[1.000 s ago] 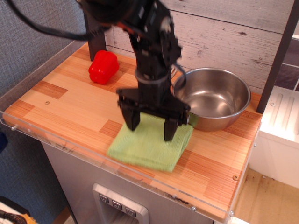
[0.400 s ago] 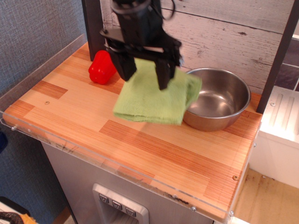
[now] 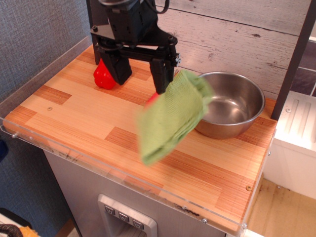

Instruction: Move green cloth little bit right

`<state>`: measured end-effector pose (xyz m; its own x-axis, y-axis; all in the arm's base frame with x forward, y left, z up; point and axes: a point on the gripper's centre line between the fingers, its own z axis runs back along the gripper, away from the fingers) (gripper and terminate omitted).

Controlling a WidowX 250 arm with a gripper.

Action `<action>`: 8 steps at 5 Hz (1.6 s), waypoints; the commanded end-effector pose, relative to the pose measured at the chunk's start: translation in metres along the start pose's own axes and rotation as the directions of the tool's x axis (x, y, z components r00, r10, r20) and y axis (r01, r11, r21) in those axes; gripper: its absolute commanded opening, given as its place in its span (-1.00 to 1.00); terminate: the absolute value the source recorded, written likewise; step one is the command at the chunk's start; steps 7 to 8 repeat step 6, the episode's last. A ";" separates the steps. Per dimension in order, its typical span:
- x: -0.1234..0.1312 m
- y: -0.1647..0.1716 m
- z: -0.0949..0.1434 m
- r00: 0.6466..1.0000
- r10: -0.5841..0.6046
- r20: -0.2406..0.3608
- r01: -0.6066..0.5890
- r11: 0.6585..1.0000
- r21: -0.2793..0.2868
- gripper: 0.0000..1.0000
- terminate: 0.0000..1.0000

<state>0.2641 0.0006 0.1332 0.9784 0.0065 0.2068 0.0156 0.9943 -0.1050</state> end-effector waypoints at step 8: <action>-0.017 0.028 0.016 0.998 -0.062 0.002 0.062 0.994 0.092 1.00 1.00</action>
